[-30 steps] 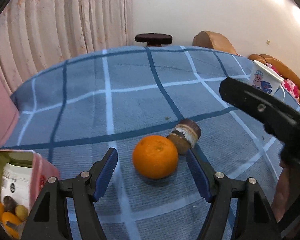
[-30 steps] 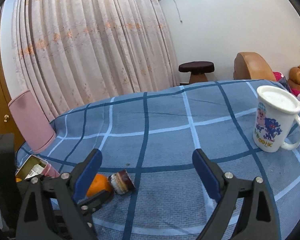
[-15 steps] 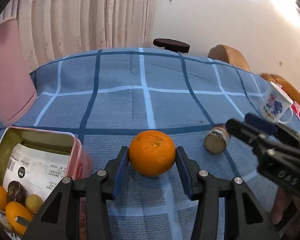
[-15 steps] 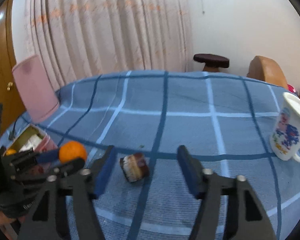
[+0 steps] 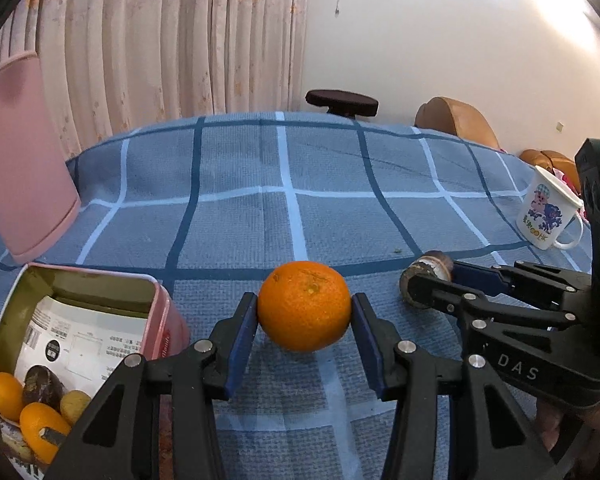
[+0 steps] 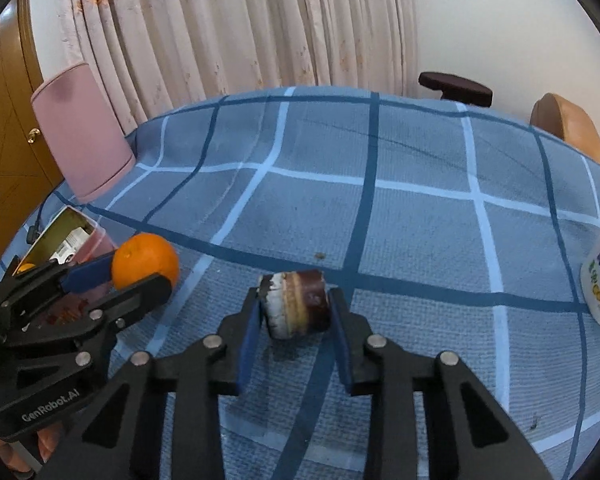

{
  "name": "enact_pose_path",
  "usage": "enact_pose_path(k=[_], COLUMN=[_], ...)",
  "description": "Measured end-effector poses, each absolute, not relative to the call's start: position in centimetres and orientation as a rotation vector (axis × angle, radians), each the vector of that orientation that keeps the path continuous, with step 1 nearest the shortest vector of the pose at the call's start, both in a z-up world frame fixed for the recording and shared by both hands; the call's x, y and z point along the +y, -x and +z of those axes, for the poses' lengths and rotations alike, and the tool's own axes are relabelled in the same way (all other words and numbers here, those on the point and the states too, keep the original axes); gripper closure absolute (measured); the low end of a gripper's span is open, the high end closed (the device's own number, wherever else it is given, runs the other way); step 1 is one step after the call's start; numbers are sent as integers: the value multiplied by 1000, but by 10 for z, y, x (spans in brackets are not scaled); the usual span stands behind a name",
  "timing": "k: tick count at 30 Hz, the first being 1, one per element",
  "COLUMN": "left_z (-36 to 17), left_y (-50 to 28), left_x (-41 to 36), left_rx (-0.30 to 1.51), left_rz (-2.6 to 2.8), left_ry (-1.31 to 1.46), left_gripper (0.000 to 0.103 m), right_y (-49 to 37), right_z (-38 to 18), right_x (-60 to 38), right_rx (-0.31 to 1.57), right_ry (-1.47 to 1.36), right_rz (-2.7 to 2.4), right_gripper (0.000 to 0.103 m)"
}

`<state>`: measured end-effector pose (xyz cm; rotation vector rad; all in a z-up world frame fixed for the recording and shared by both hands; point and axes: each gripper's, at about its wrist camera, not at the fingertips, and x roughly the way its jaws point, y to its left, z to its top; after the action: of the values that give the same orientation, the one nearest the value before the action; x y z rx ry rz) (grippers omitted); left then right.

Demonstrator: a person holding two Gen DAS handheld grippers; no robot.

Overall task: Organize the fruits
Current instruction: 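Grasp the last orange with the left gripper while the right grasps a small brown jar, then carry the orange with the left gripper while the right carries the jar over the tin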

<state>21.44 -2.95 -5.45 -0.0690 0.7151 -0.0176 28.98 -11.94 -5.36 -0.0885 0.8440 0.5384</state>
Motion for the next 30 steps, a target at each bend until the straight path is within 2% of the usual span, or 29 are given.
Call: enact_pose_path(k=[30], left_z=[-35], left_y=[-182], left_x=[-37], left_rx=[532], left_rz=[22], left_ry=[7], left_gripper=[54], right_y=[-247], right_z=[-20], right_x=[-133], right_rx=[557], right_ry=[50], right_rz=[542], right_gripper=[68])
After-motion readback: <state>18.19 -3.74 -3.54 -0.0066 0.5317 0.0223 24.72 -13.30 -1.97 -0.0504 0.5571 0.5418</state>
